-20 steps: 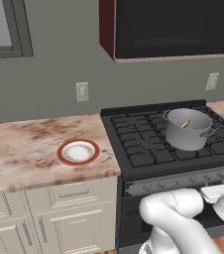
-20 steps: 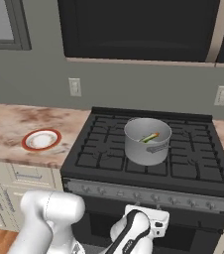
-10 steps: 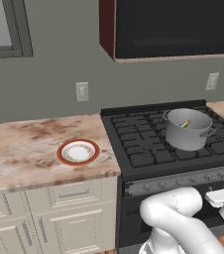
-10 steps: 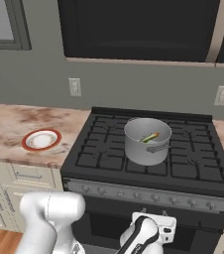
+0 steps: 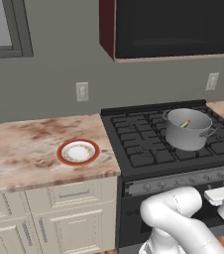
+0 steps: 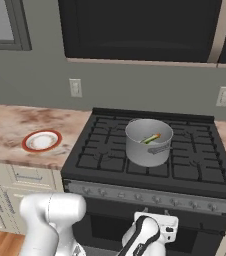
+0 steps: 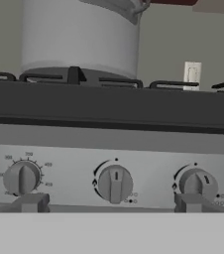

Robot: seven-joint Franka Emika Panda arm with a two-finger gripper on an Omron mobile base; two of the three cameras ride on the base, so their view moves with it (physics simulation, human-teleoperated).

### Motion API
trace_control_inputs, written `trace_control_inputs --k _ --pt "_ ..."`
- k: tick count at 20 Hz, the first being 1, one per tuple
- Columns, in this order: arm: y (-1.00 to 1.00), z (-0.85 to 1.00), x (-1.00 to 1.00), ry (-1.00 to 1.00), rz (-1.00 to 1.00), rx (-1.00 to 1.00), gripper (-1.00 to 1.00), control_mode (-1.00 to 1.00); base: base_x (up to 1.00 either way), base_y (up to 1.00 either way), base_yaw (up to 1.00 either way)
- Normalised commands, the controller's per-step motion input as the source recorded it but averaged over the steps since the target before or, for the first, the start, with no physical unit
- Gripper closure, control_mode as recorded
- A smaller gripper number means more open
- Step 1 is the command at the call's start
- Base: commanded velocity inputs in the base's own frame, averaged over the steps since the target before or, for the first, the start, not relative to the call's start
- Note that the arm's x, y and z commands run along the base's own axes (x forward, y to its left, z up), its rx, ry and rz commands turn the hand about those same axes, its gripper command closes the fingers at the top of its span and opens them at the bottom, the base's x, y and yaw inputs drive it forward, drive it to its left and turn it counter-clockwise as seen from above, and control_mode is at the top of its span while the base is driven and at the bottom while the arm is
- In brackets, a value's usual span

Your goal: Retrieve the frozen meat and place it in the pot on a burner. Then turn the burner on.

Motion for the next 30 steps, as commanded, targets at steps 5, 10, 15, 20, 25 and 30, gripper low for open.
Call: trace_control_inputs --k 5,10,15,20,25,30 --pt "0.00 0.00 0.14 0.00 0.00 0.00 -1.00 -1.00 0.00 0.00 0.00" --pt "0.00 -0.05 0.14 0.00 0.00 0.00 -1.00 -1.00 0.00 0.00 0.00" --pt "0.00 -0.12 0.19 -0.02 0.00 0.00 -1.00 -1.00 0.00 0.00 0.00" --pt "0.00 -0.09 0.21 -0.04 0.00 0.00 -1.00 -1.00 0.00 0.00 0.00" --pt "0.00 -0.06 0.21 -0.02 0.00 0.00 -1.00 -1.00 0.00 0.00 0.00" --pt "0.00 -0.13 0.15 -0.01 0.00 0.00 -1.00 -1.00 0.00 0.00 0.00"
